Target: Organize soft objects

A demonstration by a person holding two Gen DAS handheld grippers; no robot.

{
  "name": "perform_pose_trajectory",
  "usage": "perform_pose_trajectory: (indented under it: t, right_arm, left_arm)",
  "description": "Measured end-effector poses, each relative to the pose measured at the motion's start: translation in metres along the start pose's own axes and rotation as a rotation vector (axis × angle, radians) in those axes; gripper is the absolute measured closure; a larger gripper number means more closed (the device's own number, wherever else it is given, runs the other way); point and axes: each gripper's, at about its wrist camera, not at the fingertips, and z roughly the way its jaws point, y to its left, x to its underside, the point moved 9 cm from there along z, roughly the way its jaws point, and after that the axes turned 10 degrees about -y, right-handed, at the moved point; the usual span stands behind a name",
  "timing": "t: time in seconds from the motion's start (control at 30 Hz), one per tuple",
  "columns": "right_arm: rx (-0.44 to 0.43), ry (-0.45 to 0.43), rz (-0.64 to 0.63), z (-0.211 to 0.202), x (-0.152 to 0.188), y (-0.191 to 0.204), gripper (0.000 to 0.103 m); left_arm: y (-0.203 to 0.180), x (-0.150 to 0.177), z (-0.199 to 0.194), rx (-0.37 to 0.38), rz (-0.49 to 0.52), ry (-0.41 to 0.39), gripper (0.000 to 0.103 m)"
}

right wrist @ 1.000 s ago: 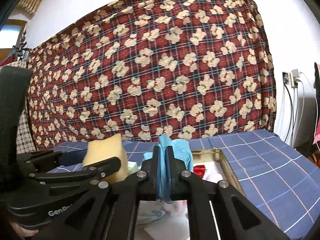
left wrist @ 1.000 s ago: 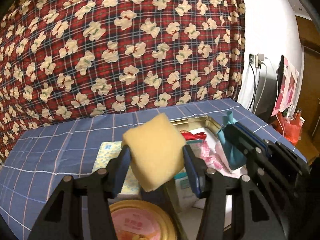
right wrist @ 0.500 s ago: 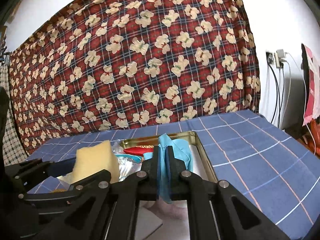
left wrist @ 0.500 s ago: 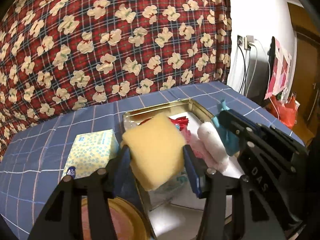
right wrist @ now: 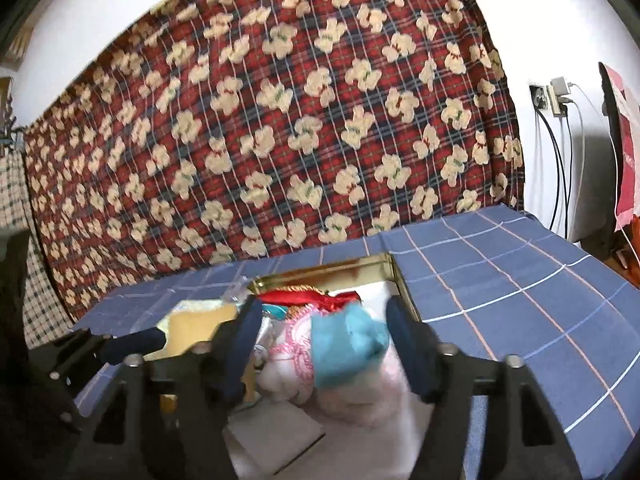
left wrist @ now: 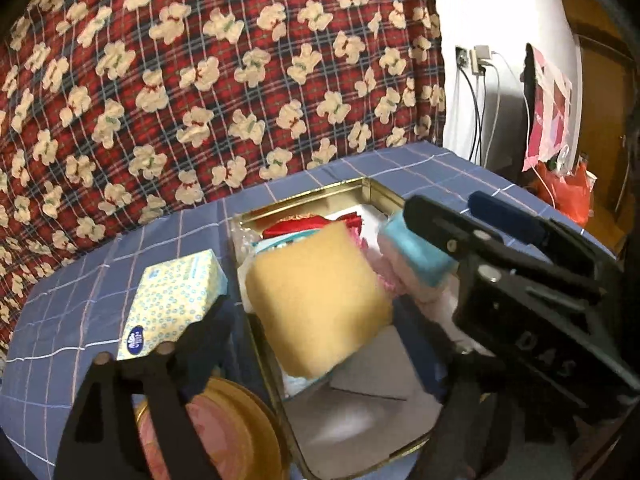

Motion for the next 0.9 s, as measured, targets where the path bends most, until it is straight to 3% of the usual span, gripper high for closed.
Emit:
perform_pose_trajectory:
  t: [0.33, 0.9]
  right_arm:
    - [-0.009, -0.036, -0.023, -0.019, -0.015, 0.015, 0.032]
    - [-0.002, -0.046, -0.073, -0.03, -0.016, 0.029, 0.027]
  left_arm:
    - [0.026, -0.014, -0.035, -0.053, -0.065, -0.085, 0.001]
    - [0.056, -0.007, -0.05, -0.095, -0.14, -0.108, 0.001]
